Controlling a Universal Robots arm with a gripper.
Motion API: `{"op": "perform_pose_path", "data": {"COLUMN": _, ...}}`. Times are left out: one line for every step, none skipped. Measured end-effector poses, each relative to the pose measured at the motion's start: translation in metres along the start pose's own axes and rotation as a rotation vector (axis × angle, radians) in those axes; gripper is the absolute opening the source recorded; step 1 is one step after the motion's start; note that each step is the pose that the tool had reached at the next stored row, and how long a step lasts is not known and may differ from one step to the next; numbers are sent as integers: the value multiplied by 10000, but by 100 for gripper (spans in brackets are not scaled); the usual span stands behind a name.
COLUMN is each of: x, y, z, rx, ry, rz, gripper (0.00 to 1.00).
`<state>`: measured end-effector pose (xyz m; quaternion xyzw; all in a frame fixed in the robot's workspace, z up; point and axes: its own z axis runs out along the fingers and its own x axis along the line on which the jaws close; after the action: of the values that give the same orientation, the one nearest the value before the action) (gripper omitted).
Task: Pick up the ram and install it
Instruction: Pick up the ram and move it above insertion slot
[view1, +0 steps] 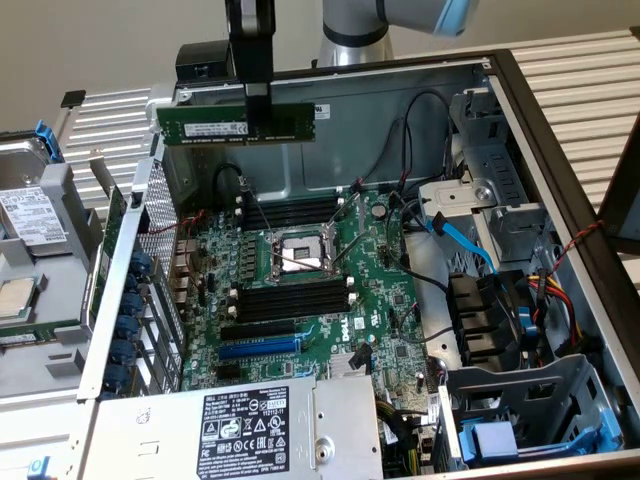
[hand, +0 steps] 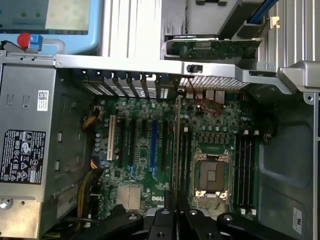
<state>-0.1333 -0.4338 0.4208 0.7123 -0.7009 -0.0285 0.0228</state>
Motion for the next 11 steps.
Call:
{"op": "perform_pose_path", "data": {"x": 1, "y": -17, "z": -1, "rx": -1, "ry": 0, "rz": 1, "gripper": 13}}
{"op": "perform_pose_path", "data": {"x": 2, "y": -34, "z": -2, "rx": 0, "ry": -1, "rz": 1, "gripper": 13}}
{"op": "perform_pose_path", "data": {"x": 3, "y": -52, "z": -4, "rx": 0, "ry": 0, "rz": 1, "gripper": 13}}
{"op": "perform_pose_path", "data": {"x": 4, "y": -67, "z": -4, "rx": 4, "ry": -1, "rz": 1, "gripper": 13}}
{"op": "perform_pose_path", "data": {"x": 4, "y": -77, "z": -5, "rx": 23, "ry": 1, "rz": 1, "gripper": 13}}
{"op": "perform_pose_path", "data": {"x": 4, "y": -83, "z": -3, "rx": 79, "ry": 0, "rz": 0, "gripper": 13}}
{"op": "perform_pose_path", "data": {"x": 4, "y": -87, "z": -2, "rx": 165, "ry": 2, "rz": 1, "gripper": 13}}
{"op": "perform_pose_path", "data": {"x": 4, "y": -92, "z": 0, "rx": 244, "ry": 3, "rz": -1, "gripper": 13}}
{"op": "perform_pose_path", "data": {"x": 4, "y": -97, "z": 2, "rx": 315, "ry": 4, "rz": -3, "gripper": 13}}
{"op": "perform_pose_path", "data": {"x": 4, "y": -102, "z": 7, "rx": 361, "ry": 4, "rz": -4, "gripper": 13}}
{"op": "perform_pose_path", "data": {"x": 4, "y": -106, "z": 12, "rx": 371, "ry": 4, "rz": 0, "gripper": 13}}
